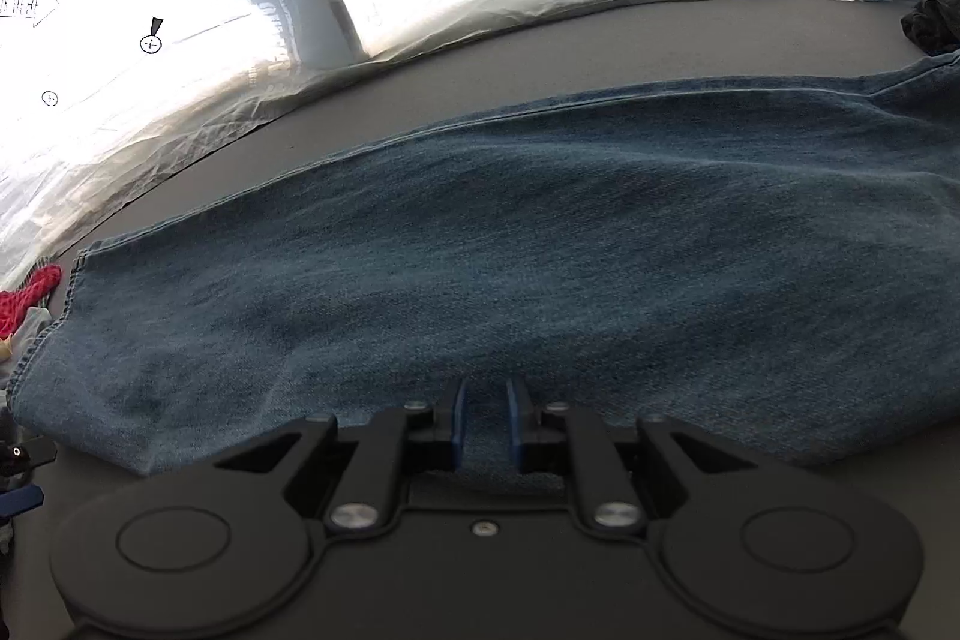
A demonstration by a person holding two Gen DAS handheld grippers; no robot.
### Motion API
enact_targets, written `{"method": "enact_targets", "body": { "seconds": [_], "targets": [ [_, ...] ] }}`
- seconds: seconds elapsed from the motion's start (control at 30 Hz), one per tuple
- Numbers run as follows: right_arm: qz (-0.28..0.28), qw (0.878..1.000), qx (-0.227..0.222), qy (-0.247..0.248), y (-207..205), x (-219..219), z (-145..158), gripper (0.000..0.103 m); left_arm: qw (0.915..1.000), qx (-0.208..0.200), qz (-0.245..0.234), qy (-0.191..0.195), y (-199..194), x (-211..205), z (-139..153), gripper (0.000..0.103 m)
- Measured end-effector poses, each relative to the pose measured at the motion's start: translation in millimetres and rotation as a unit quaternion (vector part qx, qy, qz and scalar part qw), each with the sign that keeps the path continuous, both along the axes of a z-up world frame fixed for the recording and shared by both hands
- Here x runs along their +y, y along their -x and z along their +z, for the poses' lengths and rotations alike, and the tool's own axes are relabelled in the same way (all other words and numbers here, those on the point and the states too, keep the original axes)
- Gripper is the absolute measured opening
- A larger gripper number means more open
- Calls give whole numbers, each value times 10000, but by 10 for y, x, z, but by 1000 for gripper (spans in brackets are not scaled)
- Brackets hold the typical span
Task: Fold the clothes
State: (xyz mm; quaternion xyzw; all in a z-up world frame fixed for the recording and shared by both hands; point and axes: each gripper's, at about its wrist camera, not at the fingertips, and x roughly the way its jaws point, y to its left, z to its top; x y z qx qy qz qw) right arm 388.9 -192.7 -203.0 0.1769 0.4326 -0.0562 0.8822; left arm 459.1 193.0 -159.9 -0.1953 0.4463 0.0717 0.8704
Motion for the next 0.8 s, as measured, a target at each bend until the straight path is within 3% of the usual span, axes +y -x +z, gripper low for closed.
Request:
{"method": "enact_targets", "body": {
  "seconds": [0.07,0.23,0.3,0.4,0.63,0.67,0.8],
  "targets": [
    [99,9999,41,49,-107,182,-8,16,9998,-35,-42,176,-109,89,-26,75],
    [255,9971,62,720,-333,531,32,26,9991,-176,-153,348,-255,177,-36,80],
    [294,9947,111,976,-343,629,38,28,9990,-242,-39,381,-248,191,-33,91],
    [346,9926,29,1165,-296,697,15,29,9989,-161,364,248,-246,212,-66,93],
    [373,9950,7,931,-300,595,15,32,9973,-439,552,209,-272,273,-168,92],
    [369,9951,-1,922,-300,593,14,32,9968,-508,581,226,-274,271,-170,89],
    [367,9949,-39,943,-288,603,2,33,9959,-703,490,296,-334,228,-154,41]
  ]
}}
